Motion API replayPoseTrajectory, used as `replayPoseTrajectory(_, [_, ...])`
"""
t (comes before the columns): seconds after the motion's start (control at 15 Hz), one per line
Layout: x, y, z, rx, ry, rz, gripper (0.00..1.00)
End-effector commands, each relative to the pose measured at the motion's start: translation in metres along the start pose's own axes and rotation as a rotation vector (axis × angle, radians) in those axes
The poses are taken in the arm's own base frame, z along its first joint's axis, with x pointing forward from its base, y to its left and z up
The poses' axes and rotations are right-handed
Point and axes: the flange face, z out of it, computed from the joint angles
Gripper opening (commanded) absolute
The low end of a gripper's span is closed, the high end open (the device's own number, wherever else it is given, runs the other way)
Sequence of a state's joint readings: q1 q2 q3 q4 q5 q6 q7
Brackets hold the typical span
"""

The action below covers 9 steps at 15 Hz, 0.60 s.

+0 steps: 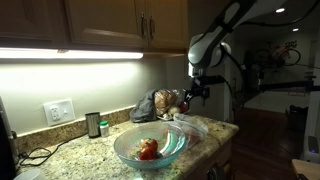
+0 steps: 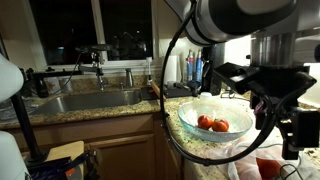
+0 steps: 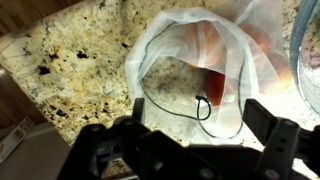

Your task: Take the peach out of the carrier bag and place it inside the glass bowl

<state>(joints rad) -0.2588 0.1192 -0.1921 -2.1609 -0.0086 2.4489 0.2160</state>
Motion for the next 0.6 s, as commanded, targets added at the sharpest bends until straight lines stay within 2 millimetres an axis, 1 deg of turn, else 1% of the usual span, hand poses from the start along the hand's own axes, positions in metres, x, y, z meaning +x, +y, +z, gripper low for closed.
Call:
replayPoseTrajectory(0.0, [0.000,0.000,-0.001,0.000,-0.001,0.000,1.00])
replayPoseTrajectory(0.53, [0.000,-0.019,0.024,-0.029,-0.012,0.029,1.00])
